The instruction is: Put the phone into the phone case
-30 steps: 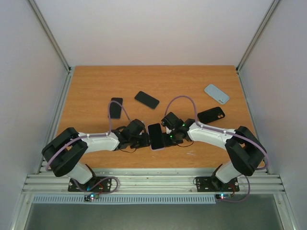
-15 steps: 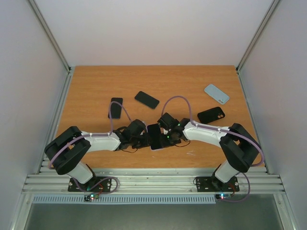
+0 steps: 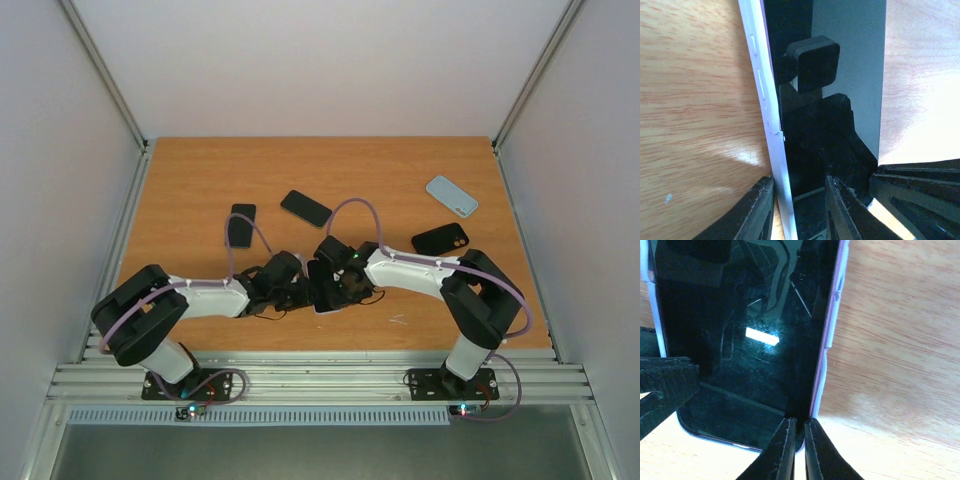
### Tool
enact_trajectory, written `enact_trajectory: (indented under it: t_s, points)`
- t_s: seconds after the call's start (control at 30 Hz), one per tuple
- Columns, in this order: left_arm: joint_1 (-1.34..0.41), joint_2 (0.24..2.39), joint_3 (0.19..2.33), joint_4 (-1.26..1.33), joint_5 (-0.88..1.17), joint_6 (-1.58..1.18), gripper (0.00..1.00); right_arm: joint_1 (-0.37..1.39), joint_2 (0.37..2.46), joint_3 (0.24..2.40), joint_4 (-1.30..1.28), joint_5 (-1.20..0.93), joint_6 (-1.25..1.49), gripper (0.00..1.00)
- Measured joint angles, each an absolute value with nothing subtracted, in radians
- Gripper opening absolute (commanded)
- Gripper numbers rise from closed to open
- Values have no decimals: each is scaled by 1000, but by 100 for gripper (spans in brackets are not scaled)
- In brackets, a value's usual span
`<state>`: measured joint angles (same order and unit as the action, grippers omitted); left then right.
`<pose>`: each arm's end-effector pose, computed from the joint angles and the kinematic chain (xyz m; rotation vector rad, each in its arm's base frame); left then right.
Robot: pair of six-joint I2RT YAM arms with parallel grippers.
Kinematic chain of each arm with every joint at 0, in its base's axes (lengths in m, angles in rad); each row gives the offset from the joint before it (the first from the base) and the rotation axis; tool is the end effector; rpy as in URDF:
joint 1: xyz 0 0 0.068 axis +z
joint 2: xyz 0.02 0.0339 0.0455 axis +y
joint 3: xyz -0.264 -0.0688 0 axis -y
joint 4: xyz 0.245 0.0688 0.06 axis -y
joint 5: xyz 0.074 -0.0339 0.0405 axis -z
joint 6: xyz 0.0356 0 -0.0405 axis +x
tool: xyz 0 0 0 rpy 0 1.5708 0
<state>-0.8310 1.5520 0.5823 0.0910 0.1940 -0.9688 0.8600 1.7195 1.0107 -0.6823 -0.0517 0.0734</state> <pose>0.1787 -0.2060 0.1255 -0.0916 2.7075 -0.9284 0.1968 0.2314 0.1529 -1.1555 2.7668 0.1908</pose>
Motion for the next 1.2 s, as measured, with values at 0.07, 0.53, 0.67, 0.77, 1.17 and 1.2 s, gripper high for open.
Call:
enact_trajectory:
  t_s: [0.07,0.53,0.67,0.77,1.17,1.2]
  points:
    - [-829,1546,573,107,196,-974,37,865,1726,1020,-692,-37,77,12]
    - [-751,1496,580,13,198,-950,49,828,1593,1027,-689,-93,-32,23]
    - [-717,1496,630,-65,196,-915,51,760,1568,1066,-687,-130,-69,27]
    - [-699,1498,683,-110,195,-886,52,713,1569,1076,-680,-154,-87,30]
    - [-722,1557,741,-139,244,-848,54,692,1569,905,-613,-291,-83,30]
    - [-730,1567,740,-139,247,-848,54,692,1569,899,-606,-301,-80,30]
